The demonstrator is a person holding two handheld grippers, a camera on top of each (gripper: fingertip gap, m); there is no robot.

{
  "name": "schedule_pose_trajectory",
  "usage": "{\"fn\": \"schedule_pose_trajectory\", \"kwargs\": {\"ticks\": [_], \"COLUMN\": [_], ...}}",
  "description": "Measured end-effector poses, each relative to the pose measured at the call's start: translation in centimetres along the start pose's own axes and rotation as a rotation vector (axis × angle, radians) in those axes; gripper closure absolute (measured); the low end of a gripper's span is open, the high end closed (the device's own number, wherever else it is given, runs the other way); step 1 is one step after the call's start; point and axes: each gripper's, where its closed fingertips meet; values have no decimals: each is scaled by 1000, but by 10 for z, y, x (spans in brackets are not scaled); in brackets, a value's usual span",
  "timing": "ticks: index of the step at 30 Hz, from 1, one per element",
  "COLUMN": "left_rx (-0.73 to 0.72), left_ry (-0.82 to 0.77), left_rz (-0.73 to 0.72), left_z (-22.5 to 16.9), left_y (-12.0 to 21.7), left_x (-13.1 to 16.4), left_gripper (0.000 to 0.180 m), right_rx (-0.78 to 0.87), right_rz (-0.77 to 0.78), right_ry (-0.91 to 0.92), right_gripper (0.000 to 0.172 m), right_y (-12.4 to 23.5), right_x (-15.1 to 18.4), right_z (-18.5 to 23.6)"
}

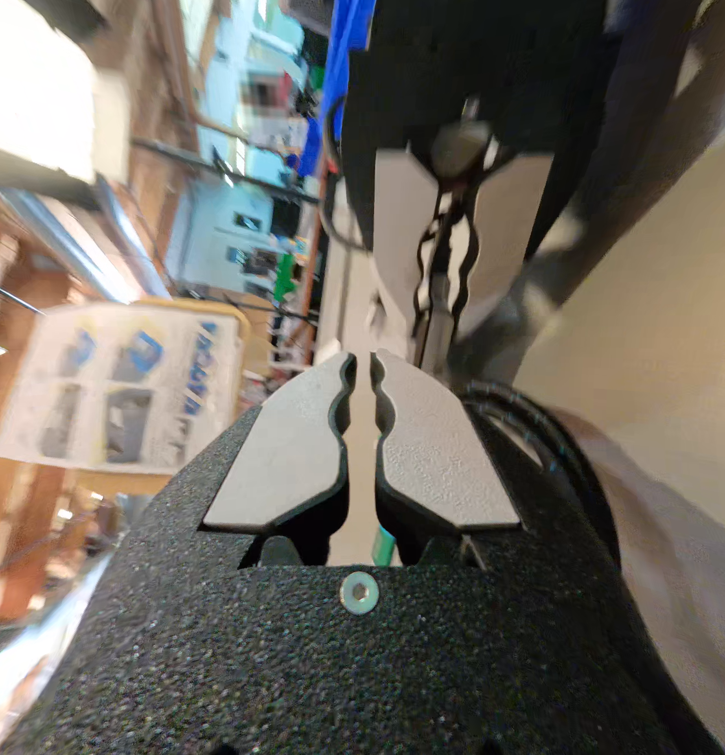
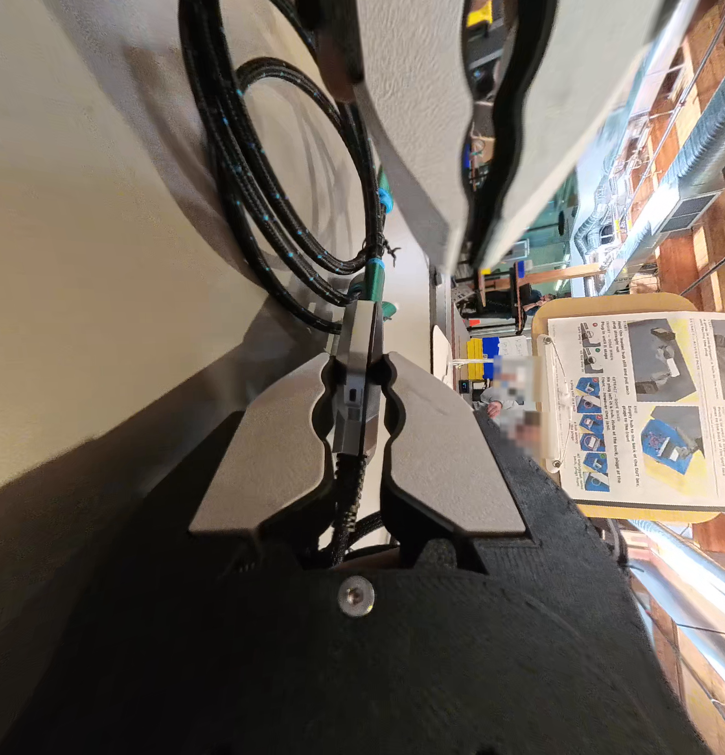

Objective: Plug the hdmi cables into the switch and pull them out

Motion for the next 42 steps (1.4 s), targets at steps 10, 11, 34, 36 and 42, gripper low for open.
{"fn": "schedule_pose_trajectory", "kwargs": {"ticks": [10, 11, 34, 36, 42], "left_rx": [326, 314, 237, 236, 223], "left_ry": [151, 138, 60, 50, 39], "left_rz": [232, 249, 206, 217, 218], "left_z": [-47, -46, -43, -43, -42], "left_y": [-17, -18, -23, -23, -23], "left_x": [72, 76, 57, 57, 55], "left_gripper": [138, 141, 161, 162, 163], "right_rx": [37, 37, 69, 62, 51], "right_rz": [-40, -49, 49, 38, 24], "right_ry": [100, 102, 91, 91, 66], "right_gripper": [152, 152, 153, 153, 153], "right_y": [-3, -3, -5, -5, -4], "right_x": [-20, -22, -7, -9, -13], "right_z": [4, 5, 5, 5, 3]}}
Point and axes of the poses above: each gripper's, where its closed fingertips meet, y back along the fingers, x out of its underside, z = x × y across the jaws, and after that the axes turned 6 degrees about x, right-handed
